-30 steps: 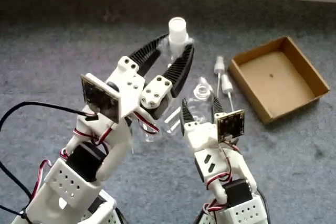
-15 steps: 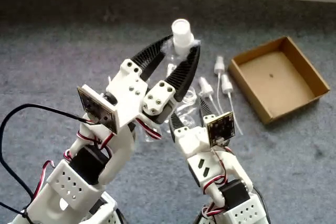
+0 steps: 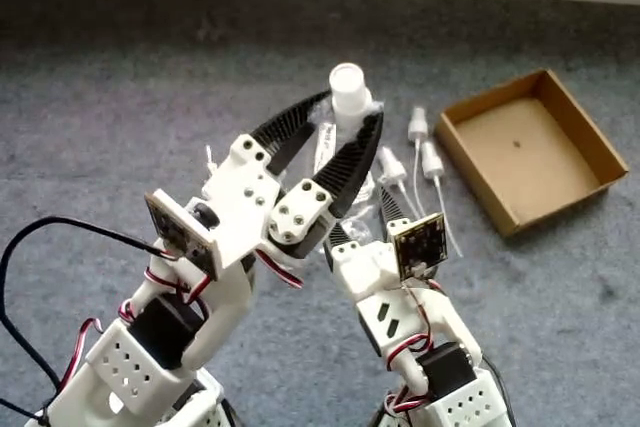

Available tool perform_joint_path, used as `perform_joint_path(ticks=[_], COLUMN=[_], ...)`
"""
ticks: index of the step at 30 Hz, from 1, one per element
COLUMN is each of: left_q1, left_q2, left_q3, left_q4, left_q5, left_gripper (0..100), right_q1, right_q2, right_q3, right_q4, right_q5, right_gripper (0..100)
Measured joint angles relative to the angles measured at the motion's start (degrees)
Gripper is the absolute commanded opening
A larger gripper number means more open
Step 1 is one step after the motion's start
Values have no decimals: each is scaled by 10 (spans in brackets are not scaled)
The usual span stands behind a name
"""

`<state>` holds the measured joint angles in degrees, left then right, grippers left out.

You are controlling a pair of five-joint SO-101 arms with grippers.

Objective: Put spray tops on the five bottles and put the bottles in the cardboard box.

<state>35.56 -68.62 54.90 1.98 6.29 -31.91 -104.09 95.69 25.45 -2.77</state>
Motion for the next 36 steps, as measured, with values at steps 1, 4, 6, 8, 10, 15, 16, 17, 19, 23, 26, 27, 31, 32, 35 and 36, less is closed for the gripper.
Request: perform_joint_path(ticks=[1,4,6,8,10,15,16,17,19,23,26,27,31,32,35,36], left_q1=[-2,-3,-2,-1,-2,9,11,12,11,11,11,11,10,10,11,11], left_q2=[-3,-10,-10,-10,-12,-12,-11,-11,-11,-11,-11,-11,-11,-11,-11,-11], left_q3=[3,4,4,8,23,68,78,88,105,140,159,165,190,197,205,206], left_q4=[0,0,0,0,0,0,0,0,0,0,0,0,0,0,0,0], left_q5=[0,0,0,0,0,0,0,0,0,0,0,0,0,0,0,0], left_gripper=[9,9,9,9,9,9,9,9,9,10,10,10,10,10,10,11], right_q1=[0,0,0,0,0,0,0,0,0,0,0,-1,-1,-1,-1,-2], right_q2=[0,0,0,0,0,0,0,0,0,0,0,0,0,0,0,0], right_q3=[0,0,0,0,0,0,0,0,0,0,0,0,0,0,0,0], right_q4=[0,0,0,0,0,0,0,0,0,0,0,0,0,0,4,7], right_q5=[0,0,0,0,0,0,0,0,0,0,0,0,0,0,0,0], right_gripper=[200,200,200,200,200,200,200,200,200,200,200,200,200,200,200,200])
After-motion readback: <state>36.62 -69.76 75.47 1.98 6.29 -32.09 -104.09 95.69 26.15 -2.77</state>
